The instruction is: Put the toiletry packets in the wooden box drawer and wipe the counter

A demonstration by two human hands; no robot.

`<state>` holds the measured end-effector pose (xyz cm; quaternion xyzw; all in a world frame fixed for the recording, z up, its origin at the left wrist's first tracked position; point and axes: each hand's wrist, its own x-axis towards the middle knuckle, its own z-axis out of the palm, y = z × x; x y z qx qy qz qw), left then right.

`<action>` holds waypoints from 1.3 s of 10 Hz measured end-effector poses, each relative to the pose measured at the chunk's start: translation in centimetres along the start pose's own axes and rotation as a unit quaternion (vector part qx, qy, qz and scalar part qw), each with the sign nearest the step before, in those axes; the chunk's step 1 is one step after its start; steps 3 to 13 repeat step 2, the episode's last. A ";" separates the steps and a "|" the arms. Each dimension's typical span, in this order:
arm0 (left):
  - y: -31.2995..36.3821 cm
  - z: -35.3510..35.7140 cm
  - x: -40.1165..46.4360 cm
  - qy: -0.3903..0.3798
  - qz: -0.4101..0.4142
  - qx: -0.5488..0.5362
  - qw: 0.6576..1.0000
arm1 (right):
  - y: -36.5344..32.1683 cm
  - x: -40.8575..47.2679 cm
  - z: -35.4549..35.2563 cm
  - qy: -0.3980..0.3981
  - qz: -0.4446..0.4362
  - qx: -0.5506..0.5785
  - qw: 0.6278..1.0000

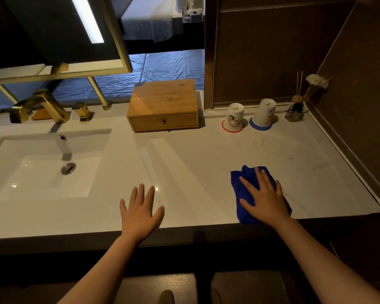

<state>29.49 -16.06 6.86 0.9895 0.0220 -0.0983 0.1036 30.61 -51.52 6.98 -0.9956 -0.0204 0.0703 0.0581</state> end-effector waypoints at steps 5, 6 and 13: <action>-1.0 -2.0 1.0 -0.053 0.036 0.007 0.998 | -7.3 -0.5 -0.6 0.055 -0.040 0.028 0.997; -1.0 -2.0 1.0 -0.053 0.036 0.007 0.998 | -7.3 -0.5 -0.6 0.055 -0.040 0.028 0.997; -1.0 -2.0 1.0 -0.053 0.036 0.007 0.998 | -7.3 -0.5 -0.6 0.055 -0.040 0.028 0.997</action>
